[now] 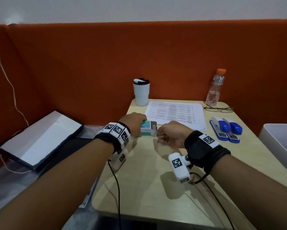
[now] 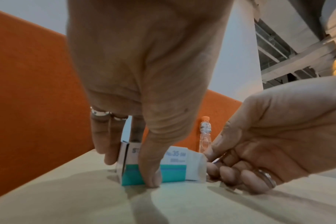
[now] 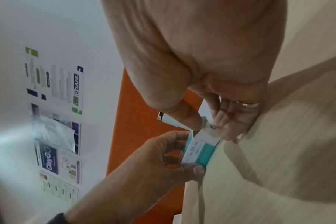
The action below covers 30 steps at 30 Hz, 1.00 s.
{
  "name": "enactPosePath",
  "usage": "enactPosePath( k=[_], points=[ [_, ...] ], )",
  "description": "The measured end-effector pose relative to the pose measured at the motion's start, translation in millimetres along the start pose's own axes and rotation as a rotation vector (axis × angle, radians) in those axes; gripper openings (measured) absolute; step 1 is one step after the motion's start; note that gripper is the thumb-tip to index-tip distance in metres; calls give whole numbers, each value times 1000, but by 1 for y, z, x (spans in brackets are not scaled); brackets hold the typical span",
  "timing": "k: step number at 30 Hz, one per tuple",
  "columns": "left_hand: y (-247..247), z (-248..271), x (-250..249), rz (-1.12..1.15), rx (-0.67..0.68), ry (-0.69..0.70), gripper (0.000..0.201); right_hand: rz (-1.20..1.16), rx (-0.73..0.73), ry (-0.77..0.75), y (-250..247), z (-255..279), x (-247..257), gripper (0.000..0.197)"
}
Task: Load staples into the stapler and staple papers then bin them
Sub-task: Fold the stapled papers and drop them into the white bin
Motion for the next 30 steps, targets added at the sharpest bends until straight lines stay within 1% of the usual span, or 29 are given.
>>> enactPosePath(
  k=[3, 6, 8, 11, 13, 16, 17, 21, 22, 25, 27, 30],
  points=[
    [-1, -6, 12, 21, 17, -17, 64, 37, -25, -41, 2, -9, 5, 25],
    [-5, -13, 27, 78, 24, -62, 66, -25, -9, -102, 15, -16, 14, 16],
    [-10, -19, 36, 105, -2, -93, 64, -66, 1, -161, 25, -19, 22, 21],
    [-15, -30, 44, 113, -39, -132, 58, -47, 23, -229, 37, -27, 32, 28],
    [-17, -35, 49, 99, -46, -162, 55, -32, 57, -226, 46, -33, 35, 38],
    [-16, -45, 56, 82, -29, -188, 51, -84, 119, -205, 59, -42, 36, 51],
    [-14, -48, 58, 79, -10, -191, 51, -87, 132, -200, 62, -45, 36, 51],
    [-6, -59, 62, 73, 31, -183, 54, -57, 122, -191, 58, -52, 33, 33],
    [-5, -61, 61, 74, 29, -178, 53, -52, 112, -189, 54, -53, 32, 34],
    [-4, -65, 58, 54, 22, -167, 51, 11, 95, -196, 42, -54, 29, 44],
    [-3, -68, 56, 37, 34, -161, 53, 69, 75, -193, 35, -55, 29, 46],
    [-3, -71, 52, 18, 48, -161, 55, 132, 62, -182, 28, -55, 29, 55]
  ],
)
Point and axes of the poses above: each hand's wrist, its own z-axis away from the middle knuckle, its own y-axis out of the palm, x = y × z, the point moved 8 cm from there along -z, towards the middle knuckle, and after that the axes turned 5 degrees about -y, right-handed, at the moved point
